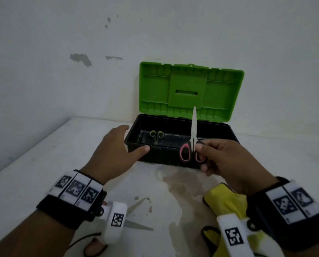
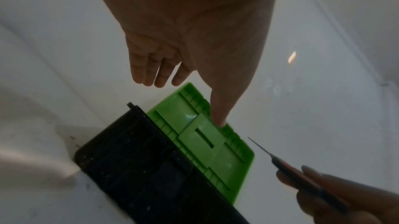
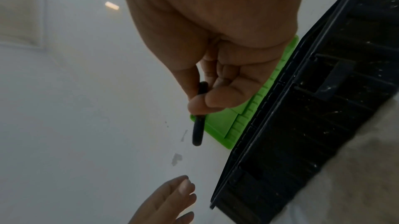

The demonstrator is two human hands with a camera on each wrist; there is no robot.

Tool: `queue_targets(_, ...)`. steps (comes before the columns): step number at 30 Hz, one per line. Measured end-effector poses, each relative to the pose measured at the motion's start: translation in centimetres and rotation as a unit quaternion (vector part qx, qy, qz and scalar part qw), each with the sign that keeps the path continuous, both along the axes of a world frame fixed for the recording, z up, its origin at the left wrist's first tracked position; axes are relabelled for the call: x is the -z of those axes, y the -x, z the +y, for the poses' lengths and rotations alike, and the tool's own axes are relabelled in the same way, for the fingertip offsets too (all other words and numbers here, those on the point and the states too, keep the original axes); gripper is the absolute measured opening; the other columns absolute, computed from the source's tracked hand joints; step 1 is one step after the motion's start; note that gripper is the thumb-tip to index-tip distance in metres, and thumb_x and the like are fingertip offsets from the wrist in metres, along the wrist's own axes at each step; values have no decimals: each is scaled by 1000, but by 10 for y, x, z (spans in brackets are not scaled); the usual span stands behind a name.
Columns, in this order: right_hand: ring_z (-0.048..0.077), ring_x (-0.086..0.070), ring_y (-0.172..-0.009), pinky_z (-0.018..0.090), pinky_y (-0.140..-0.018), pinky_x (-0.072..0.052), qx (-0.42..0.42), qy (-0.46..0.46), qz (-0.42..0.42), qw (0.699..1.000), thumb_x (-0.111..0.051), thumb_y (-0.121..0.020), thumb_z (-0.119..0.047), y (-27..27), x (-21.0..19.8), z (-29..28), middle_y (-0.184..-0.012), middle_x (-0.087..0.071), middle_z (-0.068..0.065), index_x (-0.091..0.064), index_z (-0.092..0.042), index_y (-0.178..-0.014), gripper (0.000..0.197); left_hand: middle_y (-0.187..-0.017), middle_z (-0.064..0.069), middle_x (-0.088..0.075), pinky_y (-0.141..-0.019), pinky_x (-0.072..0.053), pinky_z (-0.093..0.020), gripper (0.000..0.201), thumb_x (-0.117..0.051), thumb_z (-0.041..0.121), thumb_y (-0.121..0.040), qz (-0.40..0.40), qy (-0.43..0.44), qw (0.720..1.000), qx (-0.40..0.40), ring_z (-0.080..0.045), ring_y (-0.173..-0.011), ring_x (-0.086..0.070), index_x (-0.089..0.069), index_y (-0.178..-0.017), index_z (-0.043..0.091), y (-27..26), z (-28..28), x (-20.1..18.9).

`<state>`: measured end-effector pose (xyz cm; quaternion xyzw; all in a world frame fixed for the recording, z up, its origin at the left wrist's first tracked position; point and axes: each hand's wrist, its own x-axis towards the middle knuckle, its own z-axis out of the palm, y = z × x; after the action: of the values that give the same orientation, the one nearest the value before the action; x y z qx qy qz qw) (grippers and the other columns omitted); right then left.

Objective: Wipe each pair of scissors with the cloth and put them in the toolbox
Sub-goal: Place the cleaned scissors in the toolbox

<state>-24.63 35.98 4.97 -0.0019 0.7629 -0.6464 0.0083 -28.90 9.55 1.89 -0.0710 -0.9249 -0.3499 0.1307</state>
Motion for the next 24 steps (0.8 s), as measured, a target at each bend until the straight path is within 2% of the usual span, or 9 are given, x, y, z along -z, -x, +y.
queue_targets(3,16,-57,-50,26,-48,-48,5,-20,-28,999,-59,-97,-17,35,-6,0,-68,-61,7,-69,2,-91,22,-122,-4,-58,-89,-46,-32,59,-63,64,-81,-27,57,998,30,-22,-114,-55,-53,-123,23,35,0,6)
queue_targets(5,15,-59,-52,25,-48,-49,4,-39,-48,998,-59,-97,-16,57,-7,-2,-68,-64,5,-70,0,-95,20,-106,2,-58,-83,-51,-34,66,-52,81,-74,-56,94,993,48,-20,-102,-59,-53,-111,27,59,-1,14)
queue_targets(7,15,-60,-52,25,-47,-49,6,-52,-76,996,-59,-97,-14,78,-4,-5,-69,-65,5,-69,-1,-98,17,-115,1,-56,-91,-52,-40,90,-38,92,-67,-90,134,985,62,-21,-111,-57,-49,-124,23,80,-1,28)
queue_targets(11,12,-59,-47,21,-44,-46,11,-71,-131,989,-59,-96,-9,118,4,-13,-68,-64,7,-64,0,-100,12,-146,-15,-36,-110,-37,-44,117,-22,93,-68,-92,165,981,52,-28,-136,-37,-28,-146,6,89,5,48)
queue_targets(16,13,-60,-53,20,-47,-45,-27,-169,-200,965,-59,-94,-4,150,17,-21,-73,-66,9,-64,-1,-81,15,-148,-12,-35,-111,-37,-44,117,-20,96,-69,-51,117,991,39,-25,-138,-35,-23,-149,12,90,3,68)
queue_targets(18,13,-60,-61,21,-55,-49,-61,-229,-234,943,-62,-92,-5,160,21,-23,-78,-65,9,-64,-4,-81,11,-146,-9,-38,-108,-40,-44,114,-26,97,-67,-47,88,994,41,-23,-136,-39,-27,-148,16,92,2,72)
queue_targets(20,17,-62,-73,29,-74,-55,-92,-296,-240,920,-66,-89,-11,167,24,-22,-86,-66,9,-65,-7,-87,4,-148,-5,-38,-108,-41,-44,115,-31,98,-65,-55,58,996,47,-21,-136,-40,-26,-149,20,94,0,73)
queue_targets(22,22,-61,-85,36,-91,-53,-108,-337,-236,905,-69,-86,-17,174,27,-21,-95,-66,11,-68,-8,-96,13,-151,-3,-34,-110,-40,-44,119,-34,99,-62,-72,37,995,56,-20,-138,-38,-21,-151,22,94,-2,71)
queue_targets(24,18,-61,-83,33,-86,-54,-135,-385,-227,885,-70,-85,-22,177,29,-23,-99,-65,8,-71,-7,-108,27,-154,0,-29,-112,-38,-44,122,-37,99,-59,-92,24,993,64,-19,-140,-35,-17,-152,24,94,-2,68)
